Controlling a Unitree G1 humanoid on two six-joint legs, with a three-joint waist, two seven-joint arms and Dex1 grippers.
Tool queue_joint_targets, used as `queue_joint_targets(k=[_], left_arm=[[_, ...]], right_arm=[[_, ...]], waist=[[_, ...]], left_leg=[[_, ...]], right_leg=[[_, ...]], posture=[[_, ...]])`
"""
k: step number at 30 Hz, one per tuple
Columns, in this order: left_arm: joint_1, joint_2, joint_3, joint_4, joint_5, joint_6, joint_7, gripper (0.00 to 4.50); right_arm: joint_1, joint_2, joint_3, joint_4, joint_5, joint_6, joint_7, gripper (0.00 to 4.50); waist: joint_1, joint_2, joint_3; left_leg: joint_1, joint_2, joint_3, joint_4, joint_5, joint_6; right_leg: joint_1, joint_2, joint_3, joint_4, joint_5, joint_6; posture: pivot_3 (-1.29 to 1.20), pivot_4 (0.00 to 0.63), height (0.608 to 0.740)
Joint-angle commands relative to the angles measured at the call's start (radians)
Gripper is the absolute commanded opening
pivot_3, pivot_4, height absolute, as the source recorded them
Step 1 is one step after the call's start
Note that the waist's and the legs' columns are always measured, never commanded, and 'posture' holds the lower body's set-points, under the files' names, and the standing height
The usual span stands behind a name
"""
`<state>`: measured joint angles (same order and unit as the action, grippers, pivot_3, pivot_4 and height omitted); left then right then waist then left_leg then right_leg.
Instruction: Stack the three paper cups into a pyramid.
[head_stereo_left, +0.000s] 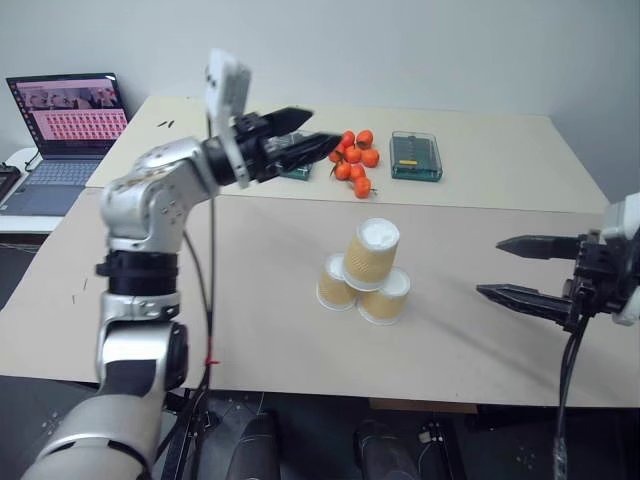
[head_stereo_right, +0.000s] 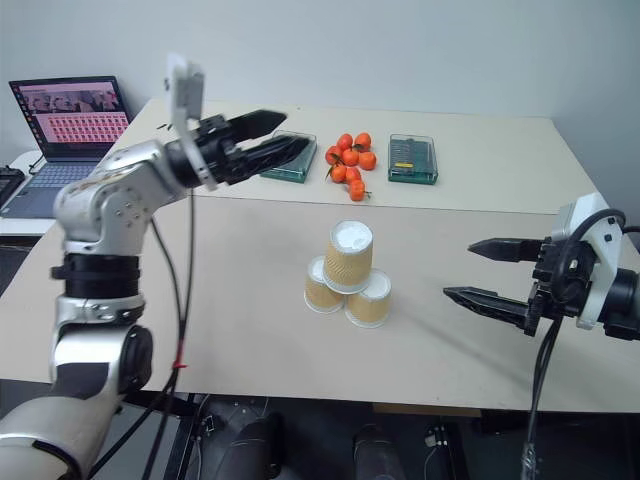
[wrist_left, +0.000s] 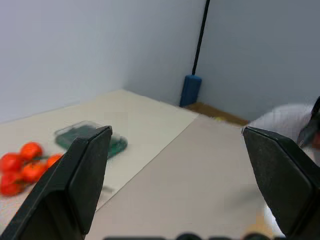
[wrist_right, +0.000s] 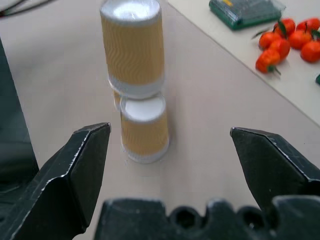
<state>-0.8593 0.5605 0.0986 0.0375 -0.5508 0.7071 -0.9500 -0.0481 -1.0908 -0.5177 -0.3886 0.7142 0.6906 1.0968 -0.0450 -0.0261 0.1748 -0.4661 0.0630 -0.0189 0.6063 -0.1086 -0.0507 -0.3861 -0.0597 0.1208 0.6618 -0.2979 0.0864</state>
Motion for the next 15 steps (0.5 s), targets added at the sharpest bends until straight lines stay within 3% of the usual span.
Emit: queue_joint_targets(k=[1,4,8,15], left_arm=[[0.222,0.14,-0.04,-0.143,0.079,-0.111,-0.108,4.44],[0.38,0.192,-0.023,-0.185,0.138,-0.219,-0.09,4.44],[0.482,0.196,0.02,-0.221,0.165,-0.307,-0.055,4.44],[0.515,0.146,0.06,-0.3,0.134,-0.313,0.034,4.44]], right_arm=[[-0.026,-0.017,0.079,0.098,-0.128,-0.117,-0.001,4.5],[-0.08,0.016,0.118,0.16,-0.144,-0.176,0.016,4.5],[-0.142,0.053,0.139,0.227,-0.147,-0.229,0.03,4.5],[-0.232,0.086,0.16,0.316,-0.141,-0.261,0.054,4.5]], waist=[[-0.004,0.0,0.0],[0.0,0.0,0.0],[0.018,-0.001,0.001],[0.024,-0.001,0.001]], left_leg=[[0.001,0.0,0.0,0.0,0.0,0.0],[0.003,0.001,0.001,0.0,0.0,0.0],[0.002,0.002,0.001,0.002,0.001,0.0],[0.002,0.002,0.003,0.001,0.002,0.0]], right_leg=[[0.001,0.0,0.0,0.0,0.0,0.0],[0.001,0.0,0.0,0.001,0.0,-0.001],[0.001,0.0,-0.001,0.0,0.0,-0.002],[0.0,0.0,0.0,0.001,0.001,-0.002]], posture=[[0.0,0.15,0.735],[0.0,0.15,0.735],[0.0,0.15,0.735],[0.0,0.15,0.735]])
